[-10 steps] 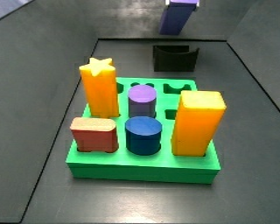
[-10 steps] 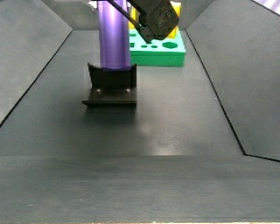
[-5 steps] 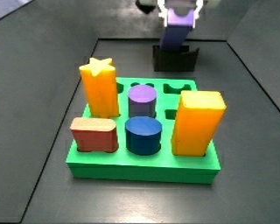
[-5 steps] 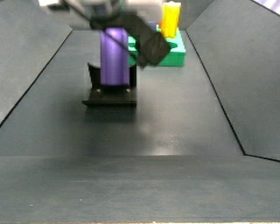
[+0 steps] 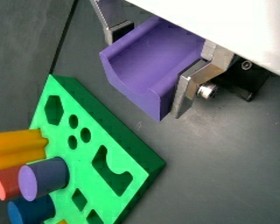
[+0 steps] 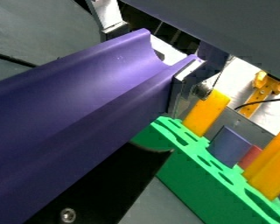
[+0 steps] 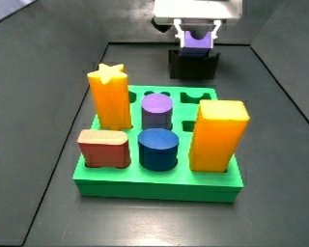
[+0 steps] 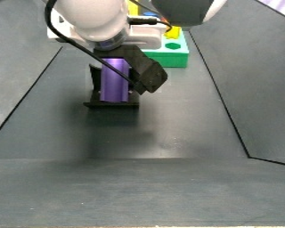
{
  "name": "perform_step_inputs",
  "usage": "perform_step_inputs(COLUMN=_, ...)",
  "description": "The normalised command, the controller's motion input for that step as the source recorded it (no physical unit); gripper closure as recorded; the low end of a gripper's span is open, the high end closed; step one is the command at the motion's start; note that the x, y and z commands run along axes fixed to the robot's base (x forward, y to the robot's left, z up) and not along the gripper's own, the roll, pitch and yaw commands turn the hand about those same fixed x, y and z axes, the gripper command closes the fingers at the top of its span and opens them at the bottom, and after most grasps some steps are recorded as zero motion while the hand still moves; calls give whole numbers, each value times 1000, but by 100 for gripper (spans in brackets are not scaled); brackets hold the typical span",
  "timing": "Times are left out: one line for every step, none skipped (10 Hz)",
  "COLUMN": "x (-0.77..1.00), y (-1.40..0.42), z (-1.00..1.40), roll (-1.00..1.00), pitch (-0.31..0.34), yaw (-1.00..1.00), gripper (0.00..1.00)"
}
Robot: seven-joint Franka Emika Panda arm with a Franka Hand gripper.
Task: Pick up the arch object. Move up. Place the arch object on the fixture. Regrasp the arch object. Move to above the board. Insert the arch object.
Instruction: Place the arch object on the fixture, then regrasp the arch object.
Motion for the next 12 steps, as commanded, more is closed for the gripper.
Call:
perform_step_inputs(x=42, y=6, z=-231, roll=-57, pitch=-86, yaw=58, gripper=100)
perform_step_inputs(x=35, y=7, z=-185, roll=-68, pitch=-75, yaw=58, gripper=100)
perform_step_inputs(x=0, y=0, z=0, roll=0, pitch=0, yaw=0, gripper=0)
perform_step_inputs(x=0, y=0, z=1000, roll=-33, pitch=12, yaw=58, gripper=0)
perform_step_inputs(x=-5, y=3, z=1000, roll=-26, pitch=14, yaw=60, gripper=0)
perform_step_inputs(x=-21, y=8, z=1000, roll=-12, pitch=28, yaw=55, gripper=0)
perform_step_inputs(x=-31, y=7, z=1000, roll=4, pitch=42, yaw=46, gripper=0)
perform_step_inputs(x=-37, y=10, z=1000, roll=19, pitch=61, yaw=29, gripper=0)
perform_step_inputs(x=-35, y=12, z=858, roll=24, pitch=78, yaw=17, gripper=0)
perform_step_inputs(x=-27, y=14, z=668, roll=27, pitch=88, yaw=1, gripper=0)
perform_step_inputs(x=-24, y=11, z=469, roll=32, pitch=94, yaw=-13, gripper=0)
perform_step_inputs(x=-20, y=10, z=210, roll=35, pitch=92, yaw=-29, gripper=0)
